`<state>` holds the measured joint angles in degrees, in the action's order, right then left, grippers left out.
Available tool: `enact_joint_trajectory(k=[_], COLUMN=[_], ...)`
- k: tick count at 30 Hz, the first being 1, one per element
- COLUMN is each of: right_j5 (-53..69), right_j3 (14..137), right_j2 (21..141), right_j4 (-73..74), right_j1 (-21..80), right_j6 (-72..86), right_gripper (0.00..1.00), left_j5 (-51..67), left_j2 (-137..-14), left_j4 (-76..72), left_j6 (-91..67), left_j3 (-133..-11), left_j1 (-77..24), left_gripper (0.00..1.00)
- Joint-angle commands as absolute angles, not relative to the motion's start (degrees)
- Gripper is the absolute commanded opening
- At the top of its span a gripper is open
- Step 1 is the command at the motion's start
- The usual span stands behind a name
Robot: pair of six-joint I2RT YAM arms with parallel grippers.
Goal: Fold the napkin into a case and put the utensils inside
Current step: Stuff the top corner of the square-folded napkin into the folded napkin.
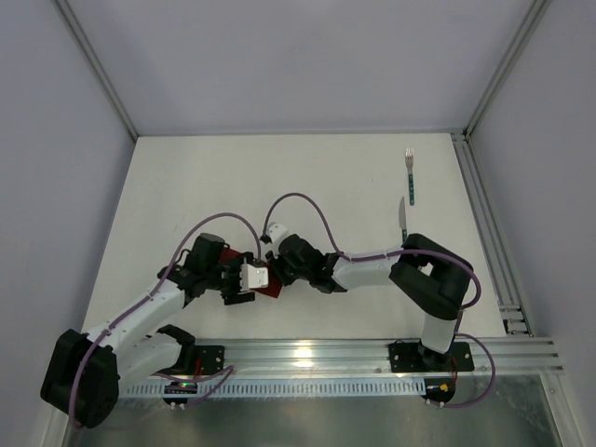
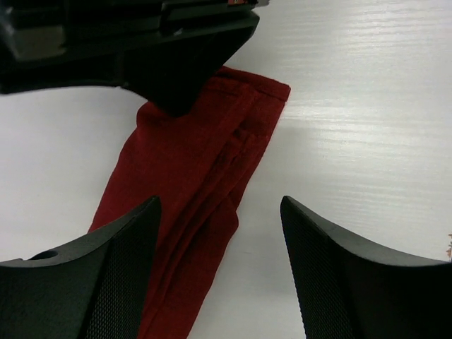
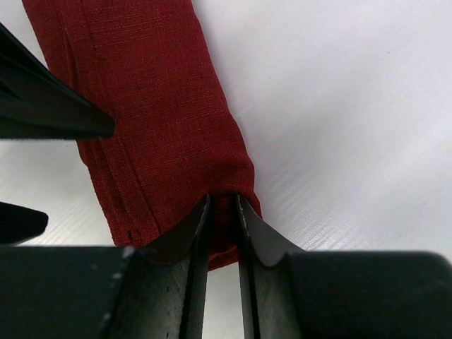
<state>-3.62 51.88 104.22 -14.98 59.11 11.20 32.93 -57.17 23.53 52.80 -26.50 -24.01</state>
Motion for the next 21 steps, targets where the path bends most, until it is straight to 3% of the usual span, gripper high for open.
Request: enact_joint_trajectory(k=[1,6,8,14,21], right_j5=[-3.08,-2.73,-2.29,-1.50,-1.32], right_j3=[50.36,49.92,49.75,49.22,49.39], right_j2=[104.41,104.33,104.24,103.80,103.62], right_j4=[-15.55,-16.08,-16.35,-16.79,-16.35], right_j1=[58.36,58.10,58.10,57.66,57.39], right_j6=[12.48,12.75,12.75,12.57,12.30], right_gripper=[0.23,0.22,0.23,0.22,0.22], left_j5=[30.15,26.99,24.79,23.37,23.12], left_j2=[-57.48,-57.92,-58.44,-59.77,-59.76], left_j4=[17.58,12.32,10.64,10.81,12.22], left_j6=[55.37,55.20,55.11,55.46,54.67], left_j3=[-25.84,-23.03,-22.41,-22.67,-23.56], left_j1=[-27.67,-29.09,-29.88,-30.41,-30.41], left_gripper=[0.71,0.69,0.58,0.38,0.29])
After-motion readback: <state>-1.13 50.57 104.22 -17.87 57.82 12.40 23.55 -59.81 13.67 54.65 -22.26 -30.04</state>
